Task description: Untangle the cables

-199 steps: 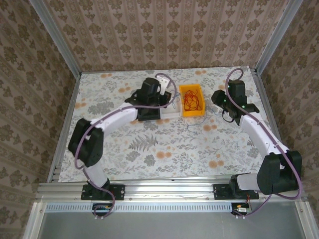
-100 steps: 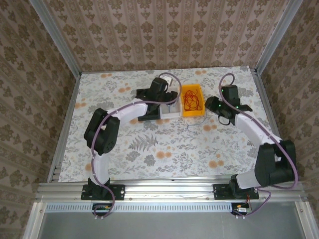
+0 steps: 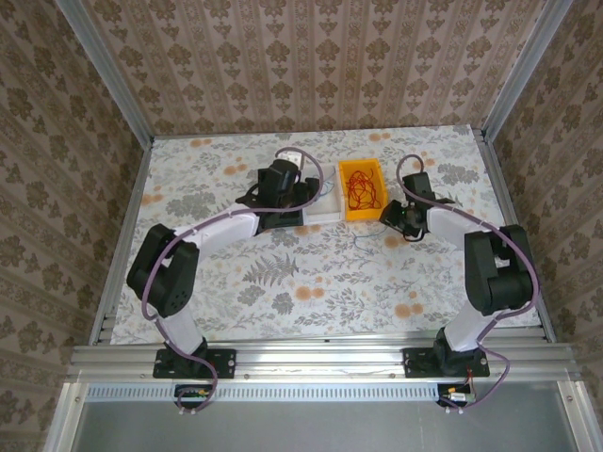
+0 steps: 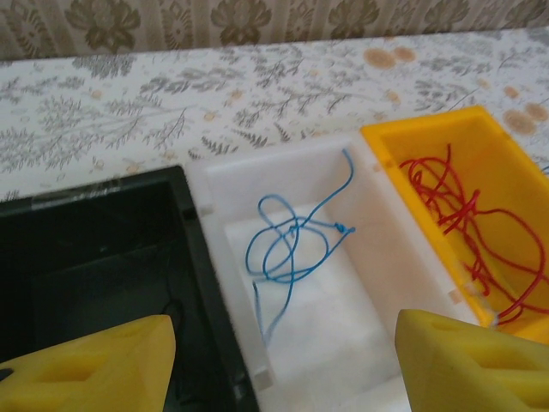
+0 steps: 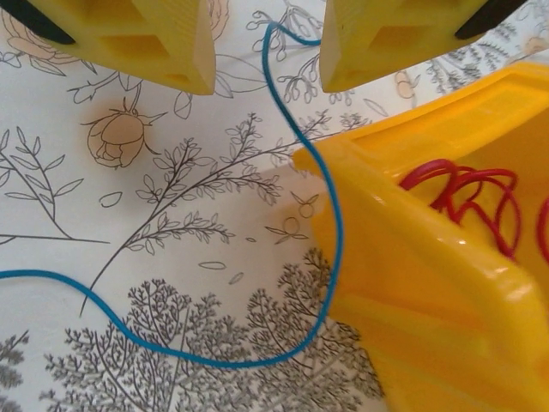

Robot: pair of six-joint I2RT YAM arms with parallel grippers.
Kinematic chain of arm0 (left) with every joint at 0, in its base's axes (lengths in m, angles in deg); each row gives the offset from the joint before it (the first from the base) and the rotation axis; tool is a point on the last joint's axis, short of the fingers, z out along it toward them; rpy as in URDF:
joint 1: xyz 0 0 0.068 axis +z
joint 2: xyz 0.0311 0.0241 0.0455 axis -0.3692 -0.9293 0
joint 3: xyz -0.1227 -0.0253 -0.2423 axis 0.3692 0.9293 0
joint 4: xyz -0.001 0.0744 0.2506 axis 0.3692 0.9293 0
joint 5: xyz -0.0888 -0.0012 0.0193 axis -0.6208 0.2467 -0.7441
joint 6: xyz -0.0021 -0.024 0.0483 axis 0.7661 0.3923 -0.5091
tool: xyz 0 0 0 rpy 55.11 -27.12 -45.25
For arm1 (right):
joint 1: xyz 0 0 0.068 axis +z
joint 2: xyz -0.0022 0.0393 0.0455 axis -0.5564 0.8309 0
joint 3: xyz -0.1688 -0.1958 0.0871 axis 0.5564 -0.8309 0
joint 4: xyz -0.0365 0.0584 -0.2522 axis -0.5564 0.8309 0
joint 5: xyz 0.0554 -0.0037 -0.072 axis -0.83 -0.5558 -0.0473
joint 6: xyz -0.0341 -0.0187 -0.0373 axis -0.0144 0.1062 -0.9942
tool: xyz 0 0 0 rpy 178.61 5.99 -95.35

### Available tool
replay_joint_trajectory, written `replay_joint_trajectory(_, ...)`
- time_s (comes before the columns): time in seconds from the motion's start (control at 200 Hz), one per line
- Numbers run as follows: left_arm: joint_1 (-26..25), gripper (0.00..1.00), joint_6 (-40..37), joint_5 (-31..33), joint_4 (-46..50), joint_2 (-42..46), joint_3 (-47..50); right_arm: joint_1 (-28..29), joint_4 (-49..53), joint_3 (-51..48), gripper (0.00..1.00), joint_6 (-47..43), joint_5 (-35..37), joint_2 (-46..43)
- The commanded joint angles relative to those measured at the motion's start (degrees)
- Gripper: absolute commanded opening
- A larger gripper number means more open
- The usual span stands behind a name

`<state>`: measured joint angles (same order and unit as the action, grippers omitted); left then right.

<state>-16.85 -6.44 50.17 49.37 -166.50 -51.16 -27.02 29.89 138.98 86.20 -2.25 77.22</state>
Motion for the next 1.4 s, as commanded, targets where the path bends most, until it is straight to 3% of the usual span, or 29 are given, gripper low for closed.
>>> replay_joint_trajectory(0.0,0.38,0.68,2.74,2.22,-0.91,1.59,1.25,0.07,0.02,0.3,0.36,0.79,-0.15,1.63)
replay_joint_trajectory(0.21,0.47,0.68,2.61,1.79,-1.52,1.53,1.53,0.07,-3.45,-0.25,0.29,1.34,0.47,3.99)
replay_joint_trajectory(0.35,0.47,0.68,3.38,2.43,-1.15,1.68,1.69,0.07,-3.96,-0.27,0.09,0.47,1.41,3.44)
replay_joint_trajectory(0.445,0.65,0.68,5.27,5.46,-1.27,2.46,3.0,0.07,-3.01,-1.32,0.0,-0.53,4.64,-1.46)
replay_joint_trajectory(0.62,1.56,0.68,9.84,12.67,-1.45,4.64,6.76,0.16,1.43,0.72,0.0,-4.48,8.44,-14.52)
replay_joint_trajectory(0.875,1.78,0.69,10.67,17.77,-0.09,6.96,8.93,0.57,5.21,12.84,0.01,-16.12,-0.89,-24.84)
replay_joint_trajectory(1.105,3.25,0.69,15.72,17.95,0.17,8.96,11.95,4.3,3.64,21.54,0.01,-17.69,-13.52,-25.34)
replay_joint_trajectory(1.395,5.73,0.69,18.43,19.17,0.63,14.14,16.78,9.46,2.01,27.23,0.02,-15.59,-19.24,-18.53)
